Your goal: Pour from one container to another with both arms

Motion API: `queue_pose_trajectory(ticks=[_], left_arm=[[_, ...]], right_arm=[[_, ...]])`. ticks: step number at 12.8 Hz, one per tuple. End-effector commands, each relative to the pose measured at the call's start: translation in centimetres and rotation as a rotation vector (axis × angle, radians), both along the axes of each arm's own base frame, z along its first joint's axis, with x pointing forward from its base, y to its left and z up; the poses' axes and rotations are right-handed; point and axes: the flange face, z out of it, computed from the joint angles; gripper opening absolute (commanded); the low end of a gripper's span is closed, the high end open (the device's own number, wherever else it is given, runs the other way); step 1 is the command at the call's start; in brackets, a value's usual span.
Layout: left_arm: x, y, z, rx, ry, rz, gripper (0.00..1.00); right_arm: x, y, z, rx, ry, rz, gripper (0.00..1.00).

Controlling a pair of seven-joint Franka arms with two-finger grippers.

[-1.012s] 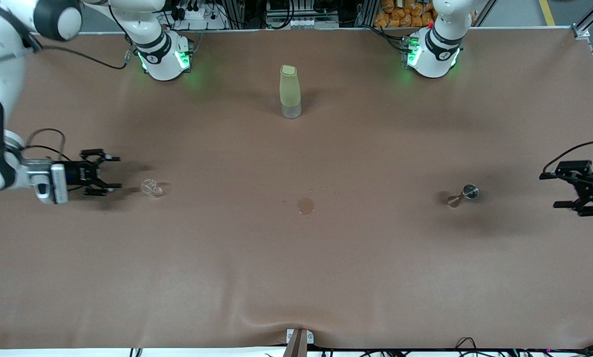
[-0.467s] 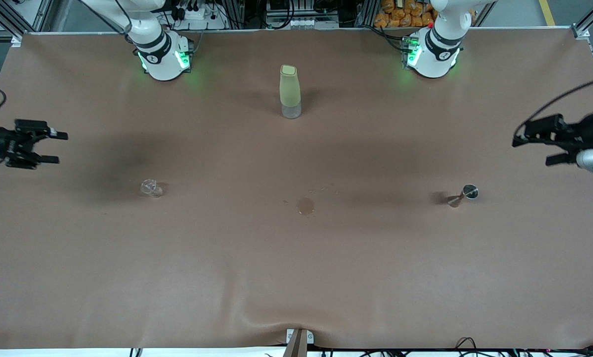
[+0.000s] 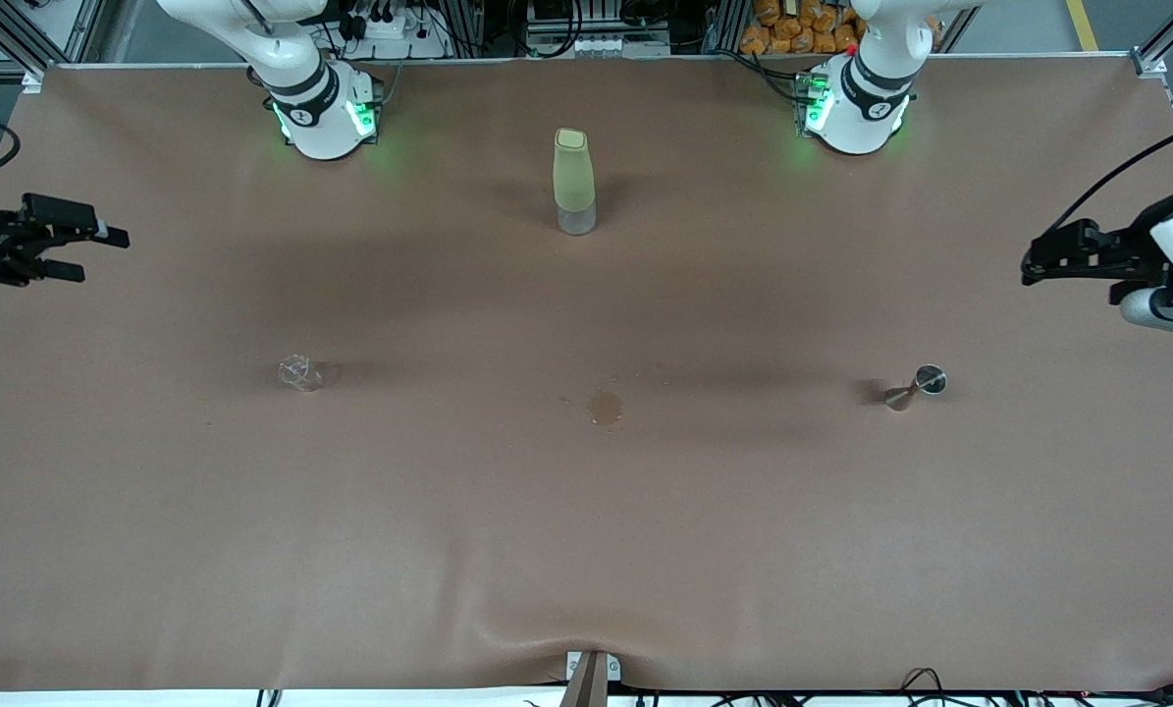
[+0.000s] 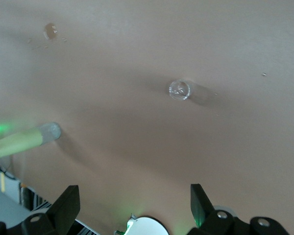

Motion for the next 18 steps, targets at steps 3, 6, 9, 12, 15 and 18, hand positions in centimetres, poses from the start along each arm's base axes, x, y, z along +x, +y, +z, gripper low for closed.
queue_pose_trajectory(ticks=[3,6,9,12,15,18], left_arm=[[-3.2,2.8,1.8,0.04,-0.088,0.062,1.0],[-5.0,1.5,1.2,0.055,-0.112,0.194,1.0],[-5.7,1.1,1.7,0.055,-0.125,0.231,1.0],[-6.9,-0.8,1.5,0.056,-0.123,0.199,1.0],[-7.2,-2.0,1.8,0.055,-0.13,0.228,1.0],[-7.6,-2.1,2.4,0.057,-0.132,0.232,1.0]], right_arm=[[-1.4,4.0,4.8,-0.214,0.0,-0.131,1.0],[-1.3,4.4,5.0,-0.297,0.009,-0.191,1.0],[-1.4,4.5,6.0,-0.333,0.002,-0.233,1.0],[-0.6,3.6,7.4,-0.332,-0.036,-0.251,1.0],[0.1,4.5,7.1,-0.358,-0.045,-0.226,1.0],[0.4,4.4,7.2,-0.361,-0.058,-0.232,1.0]])
